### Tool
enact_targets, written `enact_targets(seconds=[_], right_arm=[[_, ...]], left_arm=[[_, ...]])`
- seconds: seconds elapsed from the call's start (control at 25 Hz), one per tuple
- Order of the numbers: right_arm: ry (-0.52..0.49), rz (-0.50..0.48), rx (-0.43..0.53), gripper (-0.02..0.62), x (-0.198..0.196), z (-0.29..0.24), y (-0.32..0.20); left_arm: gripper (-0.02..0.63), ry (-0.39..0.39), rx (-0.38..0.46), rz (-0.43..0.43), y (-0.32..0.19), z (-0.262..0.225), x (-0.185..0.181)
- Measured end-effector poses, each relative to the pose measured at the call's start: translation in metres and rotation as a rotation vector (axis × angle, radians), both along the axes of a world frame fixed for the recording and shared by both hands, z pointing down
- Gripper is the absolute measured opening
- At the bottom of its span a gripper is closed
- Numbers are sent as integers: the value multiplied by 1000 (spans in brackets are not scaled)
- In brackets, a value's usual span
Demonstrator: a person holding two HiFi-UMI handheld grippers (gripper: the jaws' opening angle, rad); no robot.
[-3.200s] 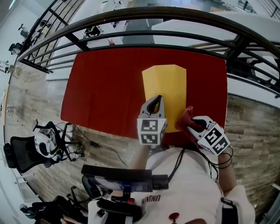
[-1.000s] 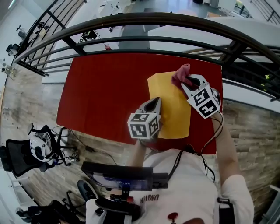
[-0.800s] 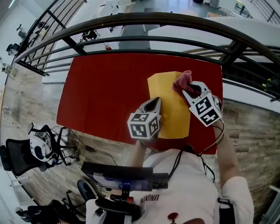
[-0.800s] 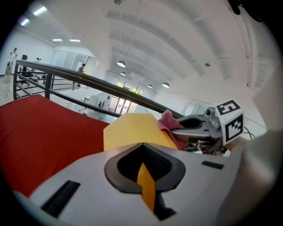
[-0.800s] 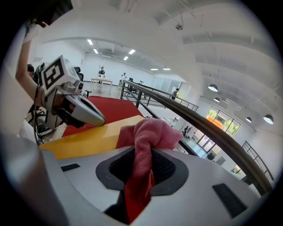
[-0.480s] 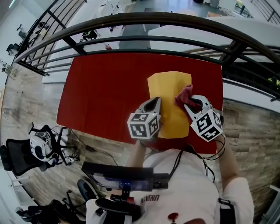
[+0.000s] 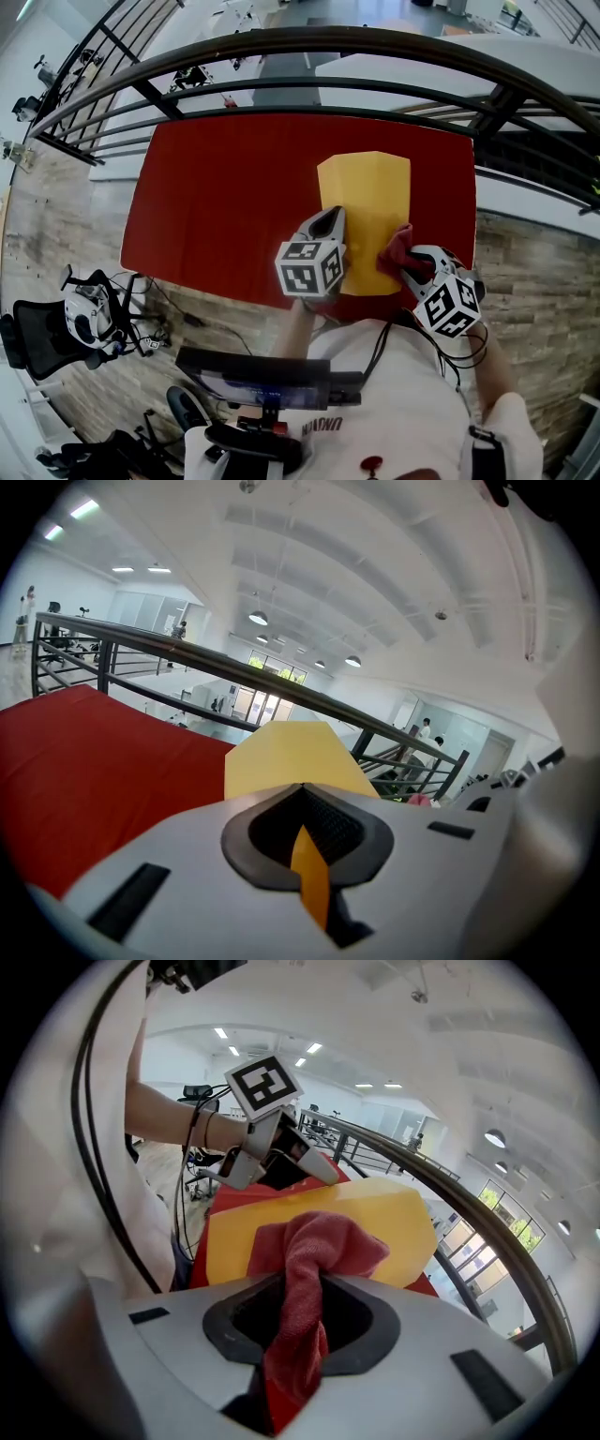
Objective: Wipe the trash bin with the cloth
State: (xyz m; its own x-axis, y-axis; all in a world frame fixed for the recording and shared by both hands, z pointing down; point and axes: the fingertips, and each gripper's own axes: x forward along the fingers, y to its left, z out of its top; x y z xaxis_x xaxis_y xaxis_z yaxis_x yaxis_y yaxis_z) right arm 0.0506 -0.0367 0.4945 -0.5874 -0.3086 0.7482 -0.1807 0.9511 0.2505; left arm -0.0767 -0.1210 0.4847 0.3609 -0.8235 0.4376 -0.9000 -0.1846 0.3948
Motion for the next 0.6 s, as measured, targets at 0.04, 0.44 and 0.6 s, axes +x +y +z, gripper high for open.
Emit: enact_targets(seconds=[0.04, 0.44, 0.6], right_arm=[[13, -10, -6, 97, 2, 2, 6], [89, -102, -69, 97, 15, 15, 47], [96, -103, -73, 97, 18, 15, 47]], left_arm=[[3, 1, 1, 0, 0, -1, 1], [3, -4, 15, 5, -4, -4, 10], [3, -8, 17, 18, -4, -6, 14]])
